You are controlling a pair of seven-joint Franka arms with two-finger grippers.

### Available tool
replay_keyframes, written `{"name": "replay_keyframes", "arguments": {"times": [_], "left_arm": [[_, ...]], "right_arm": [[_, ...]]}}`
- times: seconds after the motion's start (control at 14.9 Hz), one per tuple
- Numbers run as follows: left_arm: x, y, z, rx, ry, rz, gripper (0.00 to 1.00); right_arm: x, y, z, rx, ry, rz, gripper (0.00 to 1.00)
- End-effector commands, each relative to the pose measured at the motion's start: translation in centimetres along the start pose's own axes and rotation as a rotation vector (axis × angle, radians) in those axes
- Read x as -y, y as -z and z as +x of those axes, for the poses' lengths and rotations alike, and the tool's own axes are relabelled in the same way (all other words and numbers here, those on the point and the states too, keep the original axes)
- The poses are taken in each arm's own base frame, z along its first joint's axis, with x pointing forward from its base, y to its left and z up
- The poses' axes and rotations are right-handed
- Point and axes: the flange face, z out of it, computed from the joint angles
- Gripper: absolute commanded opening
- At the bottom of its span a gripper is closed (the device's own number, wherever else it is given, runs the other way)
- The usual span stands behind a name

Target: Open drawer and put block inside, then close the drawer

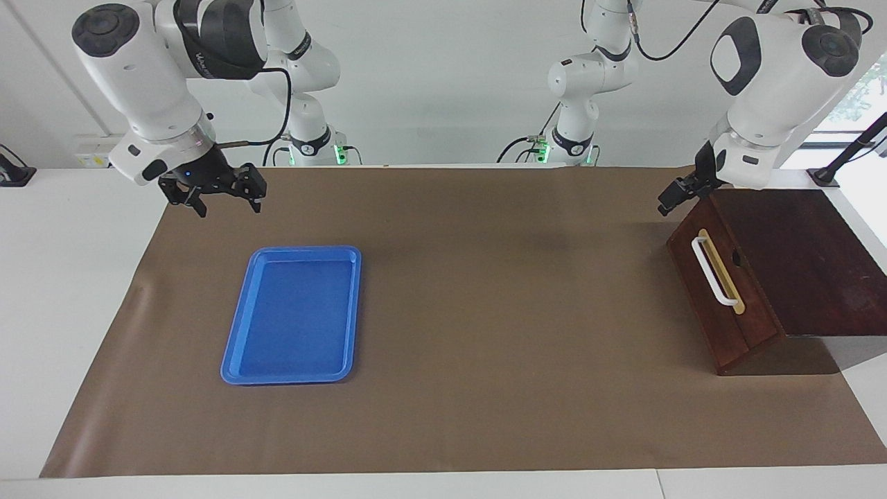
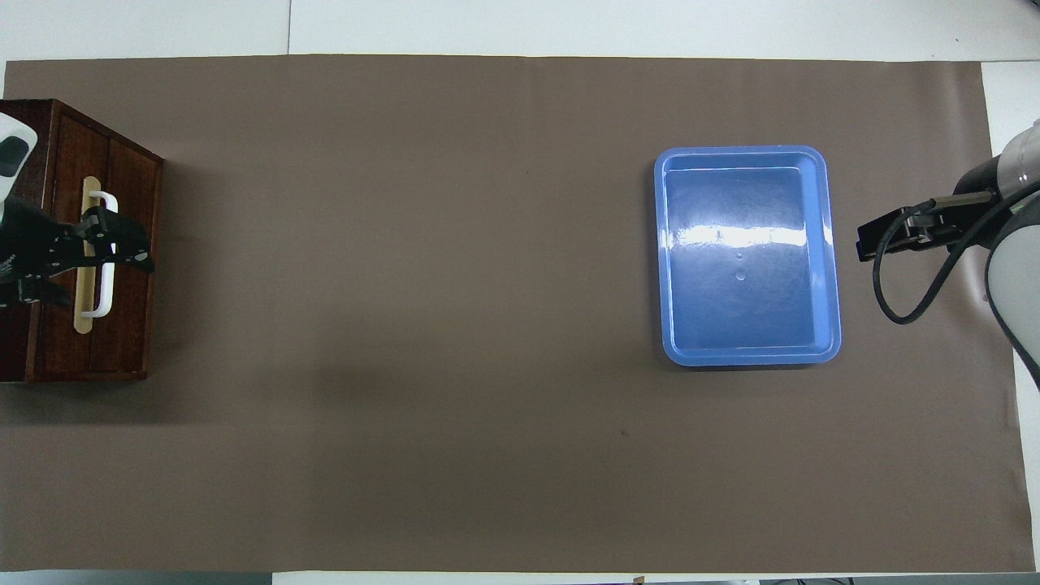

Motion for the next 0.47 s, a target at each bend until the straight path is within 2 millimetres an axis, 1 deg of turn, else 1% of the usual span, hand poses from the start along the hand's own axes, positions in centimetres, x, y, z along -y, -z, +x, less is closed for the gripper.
{"name": "replay_keyframes", "arguments": {"times": [0.0,0.07,0.13,0.2,0.27,0.33,0.4], "left_arm": [[-1.0,-0.1,-0.3,0.045,-0.104,0.005,1.00],[-0.8,0.5,-0.3,0.053,-0.188,-0.002,1.00],[-1.0,0.8,-0.3,0.058,-0.208,-0.041,1.00],[0.0,0.6,0.2,0.066,-0.185,-0.061,1.00],[-0.4,-0.7,0.5,0.102,-0.196,-0.051,1.00],[-1.4,-2.1,0.7,0.149,-0.218,-0.027,1.00],[-2.1,-1.7,0.3,0.137,-0.233,-0.025,1.00]], "right_arm": [[-0.3,0.0,-0.5,0.005,0.014,-0.011,1.00],[-0.3,0.0,-0.5,0.005,0.014,-0.011,1.00],[-0.3,0.0,-0.5,0.005,0.012,-0.011,1.00],[-0.3,0.0,-0.5,0.005,0.014,-0.011,1.00],[-0.3,-0.1,-0.5,0.007,0.014,-0.011,1.00],[-0.3,-0.1,-0.5,0.007,0.014,-0.011,1.00],[-0.3,0.0,-0.5,0.005,0.014,-0.011,1.00]]}}
